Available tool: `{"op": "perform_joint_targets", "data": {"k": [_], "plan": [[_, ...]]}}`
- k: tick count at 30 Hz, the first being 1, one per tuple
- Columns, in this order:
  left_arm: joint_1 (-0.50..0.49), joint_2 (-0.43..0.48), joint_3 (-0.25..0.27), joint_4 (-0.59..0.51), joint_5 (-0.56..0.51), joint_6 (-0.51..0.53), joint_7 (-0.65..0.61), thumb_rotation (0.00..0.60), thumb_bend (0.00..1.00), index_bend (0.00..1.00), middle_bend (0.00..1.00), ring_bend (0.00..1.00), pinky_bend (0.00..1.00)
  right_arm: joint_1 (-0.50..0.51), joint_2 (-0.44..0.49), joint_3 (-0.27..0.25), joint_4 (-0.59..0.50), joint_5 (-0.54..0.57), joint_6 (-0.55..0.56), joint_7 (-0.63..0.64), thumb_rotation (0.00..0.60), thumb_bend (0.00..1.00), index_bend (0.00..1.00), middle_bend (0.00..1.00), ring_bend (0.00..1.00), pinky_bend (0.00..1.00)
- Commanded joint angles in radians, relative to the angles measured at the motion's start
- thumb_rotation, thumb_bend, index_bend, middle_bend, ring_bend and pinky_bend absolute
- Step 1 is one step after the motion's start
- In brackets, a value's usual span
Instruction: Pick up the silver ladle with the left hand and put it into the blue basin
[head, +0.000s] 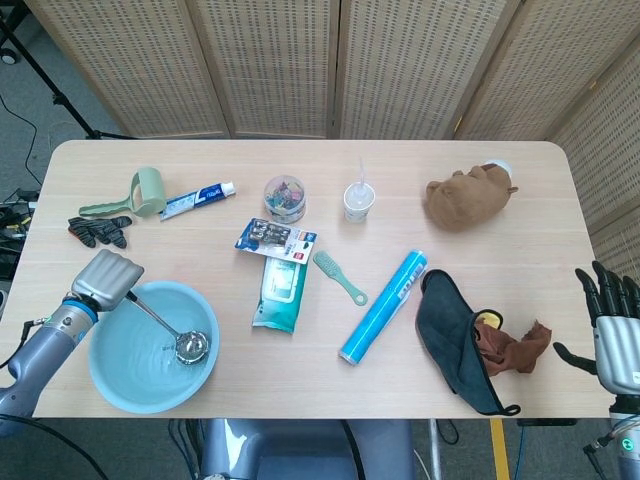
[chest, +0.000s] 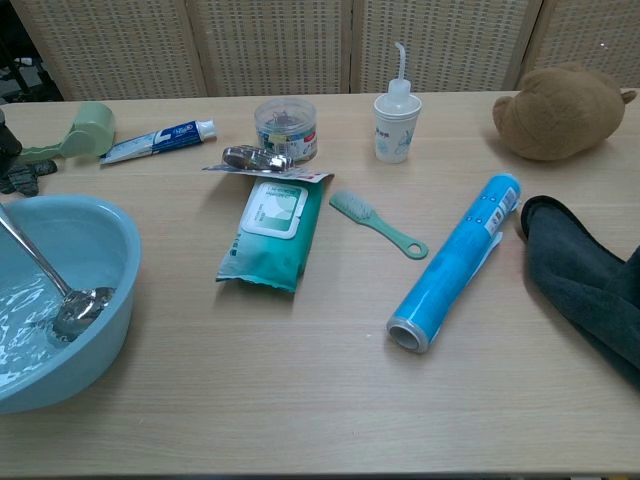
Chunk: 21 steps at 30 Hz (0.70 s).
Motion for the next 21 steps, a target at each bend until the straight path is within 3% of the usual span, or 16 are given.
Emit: {"op": "perform_joint_targets", "data": {"k": [1, 6, 21], "plan": [[0.005, -0.006, -0.008, 0.002, 0.040, 0.022, -0.041, 0.600, 0.68, 0.91, 1.00, 0.99, 1.00, 0.000, 0.000, -0.001, 0.000, -0.001, 0.001, 0.000, 0.600, 0.00, 0.00, 0.00, 0.00, 0.00], [0.026, 0.017, -0.017, -0.004, 0.118, 0.031, -0.141, 0.600, 0.68, 0.91, 1.00, 0.99, 1.00, -0.001, 0.000, -0.002, -0.002, -0.003, 0.000, -0.001, 0.600, 0.00, 0.00, 0.00, 0.00, 0.00], [0.096, 0.248, -0.021, -0.113, 0.345, 0.075, -0.360, 0.600, 0.68, 0.91, 1.00, 0.99, 1.00, 0.004, -0.020, -0.015, -0.002, -0.013, -0.007, -0.039, 0.600, 0.00, 0.00, 0.00, 0.00, 0.00]]}}
